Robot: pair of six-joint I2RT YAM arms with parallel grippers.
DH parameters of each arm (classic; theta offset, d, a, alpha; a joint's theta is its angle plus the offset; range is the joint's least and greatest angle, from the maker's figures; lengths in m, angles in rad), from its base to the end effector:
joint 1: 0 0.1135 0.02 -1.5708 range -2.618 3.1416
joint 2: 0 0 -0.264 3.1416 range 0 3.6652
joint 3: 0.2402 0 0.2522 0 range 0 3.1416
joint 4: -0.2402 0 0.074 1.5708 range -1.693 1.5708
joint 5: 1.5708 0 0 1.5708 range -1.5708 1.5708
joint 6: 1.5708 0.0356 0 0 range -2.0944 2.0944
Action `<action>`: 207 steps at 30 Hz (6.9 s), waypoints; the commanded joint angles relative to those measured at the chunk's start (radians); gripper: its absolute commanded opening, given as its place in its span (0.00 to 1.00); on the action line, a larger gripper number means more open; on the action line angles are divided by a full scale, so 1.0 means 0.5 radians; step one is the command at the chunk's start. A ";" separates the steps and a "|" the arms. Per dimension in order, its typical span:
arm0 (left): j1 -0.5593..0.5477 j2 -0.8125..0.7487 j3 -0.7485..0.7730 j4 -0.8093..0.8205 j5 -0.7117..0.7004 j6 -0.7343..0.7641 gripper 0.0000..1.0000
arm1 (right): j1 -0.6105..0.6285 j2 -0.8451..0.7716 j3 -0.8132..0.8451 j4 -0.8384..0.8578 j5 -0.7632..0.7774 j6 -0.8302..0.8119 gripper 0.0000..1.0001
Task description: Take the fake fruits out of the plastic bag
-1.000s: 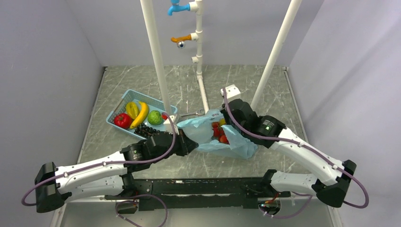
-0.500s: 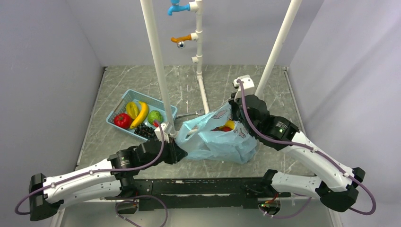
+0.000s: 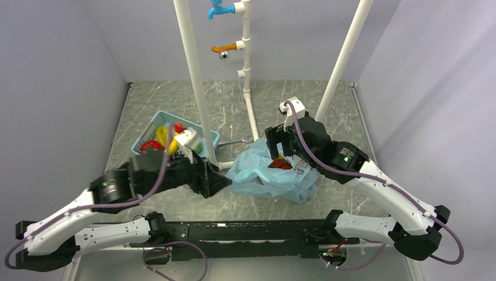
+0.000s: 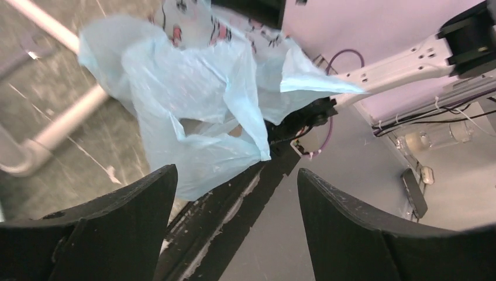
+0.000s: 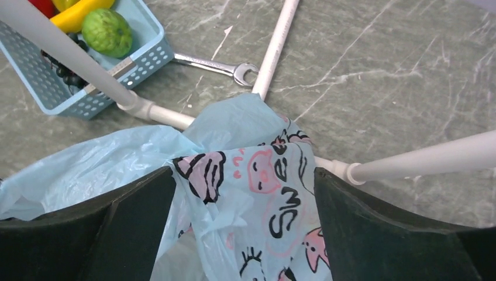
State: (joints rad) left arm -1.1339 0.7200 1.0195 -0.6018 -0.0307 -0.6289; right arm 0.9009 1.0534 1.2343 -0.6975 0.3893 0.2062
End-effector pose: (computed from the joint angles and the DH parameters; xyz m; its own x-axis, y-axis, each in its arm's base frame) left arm 0.0613 -0.1286 0.3846 -0.6273 -0.0463 -0.7774 0.6482 0.5222 -0.5542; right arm 0.1426 0.1582 0.3932 -0.4067 -0.2084 -0.8895 -0.4465 0.8948 -0.0055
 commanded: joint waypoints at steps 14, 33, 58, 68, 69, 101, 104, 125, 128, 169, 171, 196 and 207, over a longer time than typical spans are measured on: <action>-0.073 0.827 0.837 0.379 0.865 0.320 0.68 | -0.001 -0.187 0.073 -0.692 -0.472 0.468 0.99; -0.299 1.097 0.477 0.310 0.238 0.350 0.73 | -0.001 -0.838 -0.260 -0.553 -0.594 0.893 1.00; -0.104 1.348 0.814 -0.437 -1.100 0.273 0.55 | -0.002 -0.768 -0.754 -0.853 -0.640 1.251 0.87; -0.079 0.839 0.612 0.016 -0.093 0.281 0.85 | -0.001 -0.784 -0.942 -0.398 -0.930 1.138 0.85; -0.078 0.790 0.602 0.071 0.013 0.278 0.85 | -0.001 -0.788 -0.956 -0.376 -0.946 1.128 0.80; -0.283 1.421 0.270 0.745 -0.670 0.131 0.33 | 0.000 -1.049 -0.831 -0.284 -1.161 0.929 0.00; -0.257 1.516 0.279 0.817 -0.664 0.148 0.31 | 0.000 -1.049 -0.817 -0.289 -1.216 0.896 0.00; -0.185 1.556 -0.559 1.407 -0.069 -0.003 0.65 | 0.002 -0.782 -0.655 -1.175 -0.559 1.156 0.66; -0.219 1.579 -0.580 1.458 -0.089 -0.025 0.68 | 0.000 -0.682 -0.696 -1.054 -0.508 1.119 0.90; 0.477 1.436 0.049 0.974 0.448 0.219 0.61 | 0.600 -0.919 -1.279 -0.059 -0.189 1.392 0.99; 0.475 1.437 0.032 0.941 0.445 0.234 0.57 | 0.598 -0.917 -1.173 -0.113 -0.117 1.450 0.99; 0.441 1.896 0.288 1.188 0.140 0.070 0.48 | 0.595 -0.790 -0.936 -0.371 0.565 1.461 0.00; 0.414 2.042 0.400 1.208 0.068 0.036 0.42 | 0.595 -0.824 -0.954 -0.341 0.545 1.399 0.00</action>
State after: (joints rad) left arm -0.9199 1.7260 1.1614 -0.0326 0.0254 -0.6048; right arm 1.1984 0.6567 0.7486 -0.8711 0.6373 0.9245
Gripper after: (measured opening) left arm 0.454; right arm 0.009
